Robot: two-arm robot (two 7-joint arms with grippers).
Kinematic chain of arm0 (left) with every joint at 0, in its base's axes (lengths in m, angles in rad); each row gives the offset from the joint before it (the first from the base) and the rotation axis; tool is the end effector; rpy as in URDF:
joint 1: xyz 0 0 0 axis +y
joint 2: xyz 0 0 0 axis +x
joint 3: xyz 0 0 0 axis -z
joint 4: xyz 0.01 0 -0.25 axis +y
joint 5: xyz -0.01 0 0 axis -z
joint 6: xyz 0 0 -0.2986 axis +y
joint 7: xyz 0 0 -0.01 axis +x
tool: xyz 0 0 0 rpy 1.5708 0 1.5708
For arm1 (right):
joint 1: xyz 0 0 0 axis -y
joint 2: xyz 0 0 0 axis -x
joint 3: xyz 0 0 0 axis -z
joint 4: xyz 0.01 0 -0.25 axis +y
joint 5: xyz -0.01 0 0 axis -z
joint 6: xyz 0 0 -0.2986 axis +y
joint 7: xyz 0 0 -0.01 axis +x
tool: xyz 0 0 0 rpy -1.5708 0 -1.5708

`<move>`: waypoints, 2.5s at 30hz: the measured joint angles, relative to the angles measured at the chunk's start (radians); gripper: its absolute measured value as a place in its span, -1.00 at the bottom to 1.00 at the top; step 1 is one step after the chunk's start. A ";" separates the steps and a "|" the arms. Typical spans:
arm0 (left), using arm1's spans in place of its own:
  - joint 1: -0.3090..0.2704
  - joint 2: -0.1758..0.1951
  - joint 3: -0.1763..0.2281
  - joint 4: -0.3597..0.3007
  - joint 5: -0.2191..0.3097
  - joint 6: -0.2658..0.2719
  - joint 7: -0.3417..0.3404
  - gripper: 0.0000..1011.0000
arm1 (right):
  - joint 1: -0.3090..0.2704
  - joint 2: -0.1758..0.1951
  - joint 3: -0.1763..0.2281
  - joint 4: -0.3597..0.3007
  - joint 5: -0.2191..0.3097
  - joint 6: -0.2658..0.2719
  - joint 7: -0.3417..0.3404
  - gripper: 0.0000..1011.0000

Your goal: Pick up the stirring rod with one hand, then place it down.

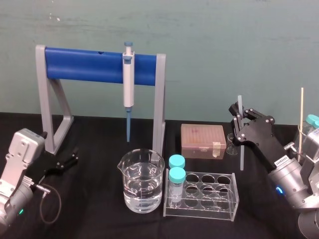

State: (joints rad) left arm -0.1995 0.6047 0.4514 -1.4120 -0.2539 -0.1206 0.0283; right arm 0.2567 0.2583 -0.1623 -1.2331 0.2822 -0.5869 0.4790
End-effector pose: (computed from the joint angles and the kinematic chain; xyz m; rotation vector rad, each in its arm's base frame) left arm 0.3419 0.0626 -0.2681 0.3044 -0.2851 1.2479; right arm 0.3752 -0.0459 -0.2698 0.2641 -0.4208 -1.0055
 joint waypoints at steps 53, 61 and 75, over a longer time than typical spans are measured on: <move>0.000 0.000 0.000 0.000 0.000 0.000 0.000 0.98 | 0.000 0.000 0.000 0.000 0.000 0.000 0.000 -0.87; 0.000 0.000 0.000 0.000 0.000 0.000 0.000 0.98 | 0.000 0.000 0.000 0.000 0.000 0.000 0.000 -0.87; 0.000 0.000 0.000 0.000 0.000 0.000 0.000 0.98 | 0.000 0.000 0.000 0.000 0.000 0.000 0.000 -0.87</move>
State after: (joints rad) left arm -0.1995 0.6047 0.4514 -1.4120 -0.2539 -0.1206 0.0283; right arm 0.2567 0.2583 -0.1622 -1.2331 0.2822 -0.5869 0.4789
